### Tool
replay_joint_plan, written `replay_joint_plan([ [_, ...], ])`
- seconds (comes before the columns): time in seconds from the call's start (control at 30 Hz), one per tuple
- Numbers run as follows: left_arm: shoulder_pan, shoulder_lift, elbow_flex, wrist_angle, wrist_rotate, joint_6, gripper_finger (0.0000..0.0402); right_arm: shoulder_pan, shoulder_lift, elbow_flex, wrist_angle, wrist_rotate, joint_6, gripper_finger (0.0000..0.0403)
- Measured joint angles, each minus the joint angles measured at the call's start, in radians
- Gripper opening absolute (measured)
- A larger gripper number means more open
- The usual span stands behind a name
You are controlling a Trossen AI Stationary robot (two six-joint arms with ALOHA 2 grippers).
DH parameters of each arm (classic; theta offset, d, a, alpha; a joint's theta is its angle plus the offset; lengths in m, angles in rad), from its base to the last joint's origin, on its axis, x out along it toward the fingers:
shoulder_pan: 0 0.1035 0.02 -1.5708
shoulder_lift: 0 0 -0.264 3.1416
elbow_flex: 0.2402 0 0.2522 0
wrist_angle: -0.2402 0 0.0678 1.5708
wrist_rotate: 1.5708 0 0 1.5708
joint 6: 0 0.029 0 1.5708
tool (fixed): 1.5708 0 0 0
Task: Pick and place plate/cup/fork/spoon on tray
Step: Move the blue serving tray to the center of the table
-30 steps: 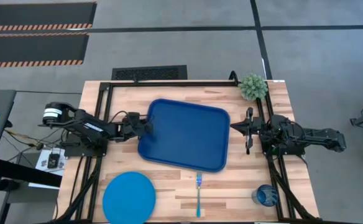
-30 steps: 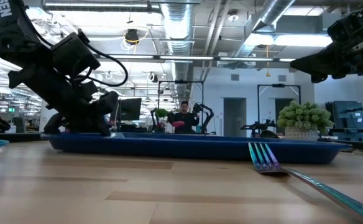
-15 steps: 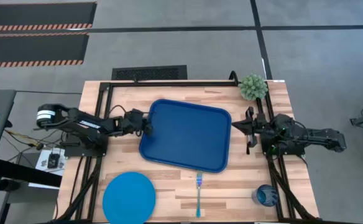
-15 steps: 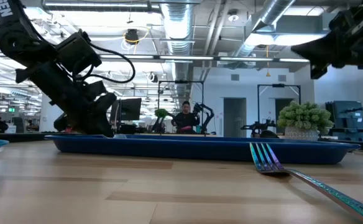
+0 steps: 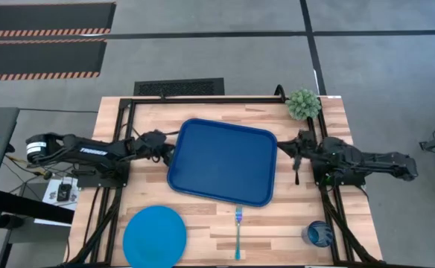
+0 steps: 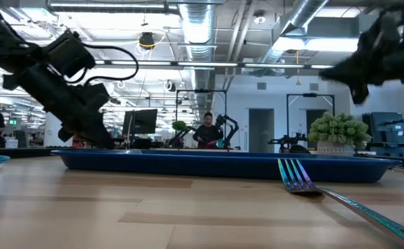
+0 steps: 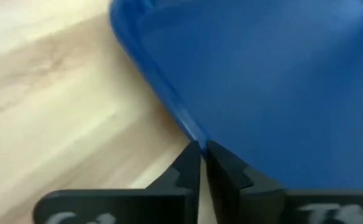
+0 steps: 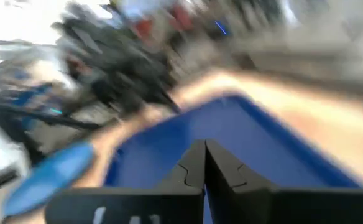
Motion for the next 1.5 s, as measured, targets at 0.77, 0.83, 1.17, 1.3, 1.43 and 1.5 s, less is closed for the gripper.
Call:
replay_joint_plan([
  [0.77,0.061,-0.051,0.104,-0.310,0.106,0.027,0.0086,0.154,0.646,0.147,-0.318,0.048,0.808,0.0168],
  [0.83,0.061,-0.051,0.104,-0.323,0.114,0.029,0.0076,0.152,0.689,0.149,-0.301,0.048,0.815,0.0157],
  [1.17,0.061,-0.053,0.106,-0.350,0.144,0.032,0.0006,0.115,0.778,0.152,-0.184,0.031,0.779,0.0095],
  [1.3,0.053,-0.053,0.106,-0.356,0.160,0.027,0.0003,0.084,0.778,0.152,-0.169,0.029,0.732,0.0084],
  [1.43,0.032,-0.053,0.106,-0.359,0.164,0.002,0.0003,0.049,0.778,0.152,-0.169,0.030,0.694,0.0079],
  [1.5,0.017,-0.053,0.106,-0.360,0.167,-0.009,0.0001,0.031,0.778,0.152,-0.169,0.032,0.672,0.0079],
])
